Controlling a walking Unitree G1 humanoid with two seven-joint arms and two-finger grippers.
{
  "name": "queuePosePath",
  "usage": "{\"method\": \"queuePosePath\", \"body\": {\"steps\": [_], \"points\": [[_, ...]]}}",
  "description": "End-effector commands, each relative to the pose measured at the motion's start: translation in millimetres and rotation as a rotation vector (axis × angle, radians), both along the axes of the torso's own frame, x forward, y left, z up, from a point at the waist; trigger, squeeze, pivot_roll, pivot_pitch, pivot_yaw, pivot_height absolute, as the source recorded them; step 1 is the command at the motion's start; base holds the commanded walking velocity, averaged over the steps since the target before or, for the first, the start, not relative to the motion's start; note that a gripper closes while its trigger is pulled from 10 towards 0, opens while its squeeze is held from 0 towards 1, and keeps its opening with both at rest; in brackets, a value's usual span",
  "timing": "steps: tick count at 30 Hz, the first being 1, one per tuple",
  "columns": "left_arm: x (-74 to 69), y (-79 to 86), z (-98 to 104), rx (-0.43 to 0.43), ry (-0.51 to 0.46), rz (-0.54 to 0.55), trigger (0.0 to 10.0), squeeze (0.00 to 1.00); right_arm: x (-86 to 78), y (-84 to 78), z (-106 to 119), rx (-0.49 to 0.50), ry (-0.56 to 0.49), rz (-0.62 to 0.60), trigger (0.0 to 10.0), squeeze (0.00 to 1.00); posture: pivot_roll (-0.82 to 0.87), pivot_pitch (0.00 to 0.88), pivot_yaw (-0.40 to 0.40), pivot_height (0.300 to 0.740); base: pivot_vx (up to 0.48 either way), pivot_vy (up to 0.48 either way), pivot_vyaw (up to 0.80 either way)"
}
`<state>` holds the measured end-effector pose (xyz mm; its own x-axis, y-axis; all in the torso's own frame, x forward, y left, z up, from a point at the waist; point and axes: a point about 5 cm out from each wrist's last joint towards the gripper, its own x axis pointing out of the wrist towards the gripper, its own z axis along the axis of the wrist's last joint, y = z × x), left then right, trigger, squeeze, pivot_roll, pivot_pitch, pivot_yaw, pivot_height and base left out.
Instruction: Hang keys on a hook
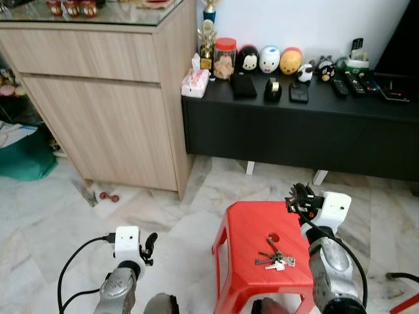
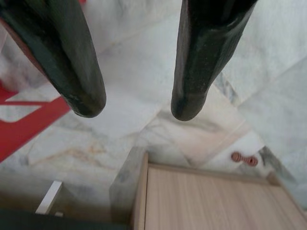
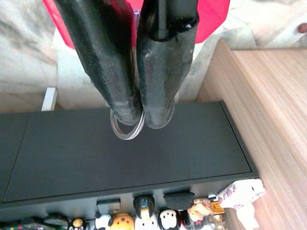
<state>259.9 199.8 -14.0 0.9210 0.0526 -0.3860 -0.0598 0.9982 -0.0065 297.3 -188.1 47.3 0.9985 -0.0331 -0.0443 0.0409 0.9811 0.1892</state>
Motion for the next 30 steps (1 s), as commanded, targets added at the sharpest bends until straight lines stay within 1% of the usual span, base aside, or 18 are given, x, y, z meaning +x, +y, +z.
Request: {"method": "queuePosePath", "body": {"steps": [1, 6, 8, 12, 13, 14, 19, 20, 21, 22, 23, 27, 28, 29, 30], "points": [[-1.8, 3.4, -2.3, 0.011, 0.014, 0.002, 10.0, 0.0, 3.3, 2.6, 5.6, -0.005, -0.018, 0.003, 10.0, 0.0, 0.03, 0.0, -0.019, 0.673, 0.0, 0.0, 0.0], [-6.1, 5.4, -7.4, 0.016, 0.039, 0.009, 10.0, 0.0, 5.5, 5.5, 6.1, -0.008, -0.002, 0.012, 10.0, 0.0, 0.03, 0.0, -0.022, 0.698, 0.0, 0.0, 0.0], [-10.3, 7.6, -11.4, 0.017, 0.06, 0.022, 10.0, 0.0, 7.8, 5.1, 8.0, -0.01, -0.002, 0.012, 10.0, 0.0, 0.03, 0.0, -0.028, 0.713, 0.0, 0.0, 0.0], [-13.1, 8.0, -14.0, 0.015, 0.072, 0.029, 10.0, 0.0, 8.4, 4.5, 8.6, -0.011, -0.002, 0.012, 10.0, 0.0, 0.03, 0.0, -0.029, 0.728, 0.0, 0.0, 0.0], [-15.9, 7.4, -16.5, 0.017, 0.084, 0.031, 10.0, 0.0, 8.0, 4.3, 7.7, -0.013, 0.002, 0.01, 10.0, 0.0, 0.03, 0.0, -0.029, 0.738, 0.0, 0.0, 0.0], [-15.9, 7.4, -16.5, 0.017, 0.084, 0.031, 10.0, 0.0, 8.0, 4.3, 7.7, -0.013, 0.002, 0.01, 10.0, 0.0, 0.03, 0.0, -0.029, 0.738, 0.0, 0.0, 0.0], [-26.5, 6.6, -26.3, 0.043, 0.145, 0.018, 10.0, 0.0, 6.4, 4.8, 3.6, -0.014, 0.021, 0.003, 10.0, 0.0, 0.03, 0.0, -0.025, 0.74, 0.0, 0.0, 0.0], [-26.5, 6.6, -26.3, 0.043, 0.145, 0.018, 10.0, 0.0, 6.4, 4.8, 3.6, -0.014, 0.021, 0.003, 10.0, 0.0, 0.03, 0.0, -0.025, 0.74, 0.0, 0.0, 0.0], [-29.7, 7.1, -29.0, 0.052, 0.163, 0.016, 10.0, 0.0, 6.4, 4.6, 3.7, -0.013, 0.022, 0.002, 10.0, 0.0, 0.03, 0.0, -0.025, 0.74, 0.0, 0.0, 0.0], [-36.4, 8.9, -34.1, 0.061, 0.199, 0.02, 10.0, 0.0, 6.3, 4.4, 3.7, -0.015, 0.021, 0.0, 10.0, 0.0, 0.03, 0.0, -0.024, 0.74, 0.0, 0.0, 0.0], [-38.6, 9.6, -35.7, 0.062, 0.21, 0.024, 10.0, 0.0, 6.2, 4.3, 3.6, -0.016, 0.022, 0.0, 10.0, 0.0, 0.03, 0.0, -0.025, 0.74, 0.0, 0.0, 0.0], [-54.6, 15.5, -46.0, 0.062, 0.282, 0.059, 10.0, 0.0, 4.3, 3.2, 1.3, -0.021, 0.028, -0.004, 10.0, 0.0, 0.04, 0.0, -0.029, 0.74, 0.0, 0.0, 0.0], [-62.3, 17.2, -50.7, 0.06, 0.317, 0.067, 10.0, 0.0, 3.6, 2.5, -0.1, -0.018, 0.032, -0.012, 10.0, 0.0, 0.05, 0.0, -0.033, 0.74, 0.0, 0.0, 0.0], [-66.0, 17.8, -52.8, 0.061, 0.333, 0.069, 10.0, 0.0, 3.3, 2.2, -0.8, -0.018, 0.035, -0.014, 10.0, 0.0, 0.05, 0.0, -0.036, 0.74, 0.0, 0.0, 0.0], [-66.0, 17.8, -52.8, 0.061, 0.333, 0.069, 10.0, 0.0, 3.3, 2.2, -0.8, -0.018, 0.035, -0.014, 10.0, 0.0, 0.05, 0.0, -0.036, 0.74, 0.0, 0.0, 0.0]]}}
